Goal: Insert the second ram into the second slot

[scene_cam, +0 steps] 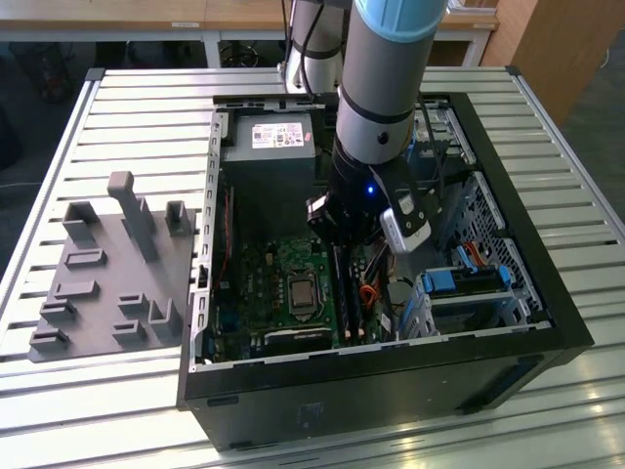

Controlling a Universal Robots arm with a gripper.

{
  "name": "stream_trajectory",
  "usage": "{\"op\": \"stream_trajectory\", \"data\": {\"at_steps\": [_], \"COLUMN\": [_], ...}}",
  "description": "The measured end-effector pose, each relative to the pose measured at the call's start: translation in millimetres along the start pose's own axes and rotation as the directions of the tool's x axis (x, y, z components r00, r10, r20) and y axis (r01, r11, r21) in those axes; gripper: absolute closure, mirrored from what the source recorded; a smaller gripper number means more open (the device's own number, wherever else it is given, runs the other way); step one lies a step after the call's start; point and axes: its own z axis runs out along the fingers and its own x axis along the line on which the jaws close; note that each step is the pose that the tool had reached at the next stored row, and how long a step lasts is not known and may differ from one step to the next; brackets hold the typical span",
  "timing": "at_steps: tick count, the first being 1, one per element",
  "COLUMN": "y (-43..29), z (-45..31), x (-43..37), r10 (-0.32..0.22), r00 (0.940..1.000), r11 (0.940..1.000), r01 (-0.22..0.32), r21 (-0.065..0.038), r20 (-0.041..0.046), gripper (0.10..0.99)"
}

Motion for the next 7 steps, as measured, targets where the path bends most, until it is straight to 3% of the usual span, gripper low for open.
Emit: {"op": "stream_trajectory", "data": {"at_steps": [7], "y": [0.0], "z": [-0.3], "x": [0.0], "r10": [0.0], "r00": [1.0], "r11": [1.0], "r01": [0.0], "r21": [0.0], "r20": [0.0], "gripper": [0.98]}}
